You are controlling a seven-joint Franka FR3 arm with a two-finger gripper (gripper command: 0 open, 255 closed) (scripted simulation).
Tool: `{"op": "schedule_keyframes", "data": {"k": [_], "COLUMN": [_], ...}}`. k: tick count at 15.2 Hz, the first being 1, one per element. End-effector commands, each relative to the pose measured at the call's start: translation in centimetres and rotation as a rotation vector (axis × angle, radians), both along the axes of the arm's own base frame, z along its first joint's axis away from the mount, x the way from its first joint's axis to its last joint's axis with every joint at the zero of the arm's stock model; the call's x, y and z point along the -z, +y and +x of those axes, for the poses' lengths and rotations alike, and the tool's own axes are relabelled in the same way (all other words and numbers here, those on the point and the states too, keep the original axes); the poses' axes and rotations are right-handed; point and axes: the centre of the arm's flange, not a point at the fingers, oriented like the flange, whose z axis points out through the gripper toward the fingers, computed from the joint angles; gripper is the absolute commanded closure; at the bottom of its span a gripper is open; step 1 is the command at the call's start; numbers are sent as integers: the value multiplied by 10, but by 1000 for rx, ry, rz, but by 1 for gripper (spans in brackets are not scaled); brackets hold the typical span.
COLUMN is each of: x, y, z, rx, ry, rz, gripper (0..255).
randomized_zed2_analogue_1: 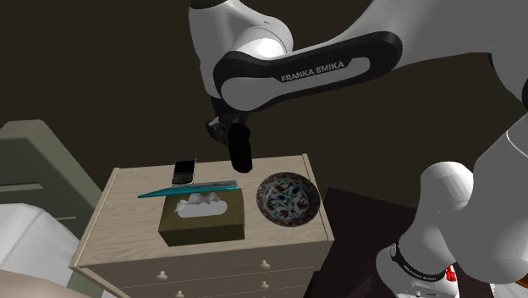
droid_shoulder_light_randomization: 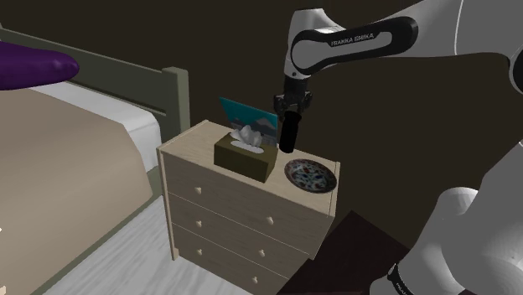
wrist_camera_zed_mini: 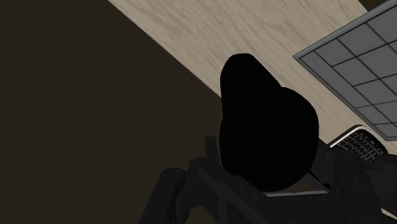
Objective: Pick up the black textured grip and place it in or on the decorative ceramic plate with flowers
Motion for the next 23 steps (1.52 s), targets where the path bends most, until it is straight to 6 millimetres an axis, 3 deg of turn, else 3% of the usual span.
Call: {"op": "schedule_keyframes", "data": {"k": [1,21,23], "x": [0,-95,-102], "y": [-1,-1,9], "z": [0,0,-23], "rx": [1,2,1], "ry": [1,1,1], "rz": [0,0,0], "gripper": [255,255,255]}}
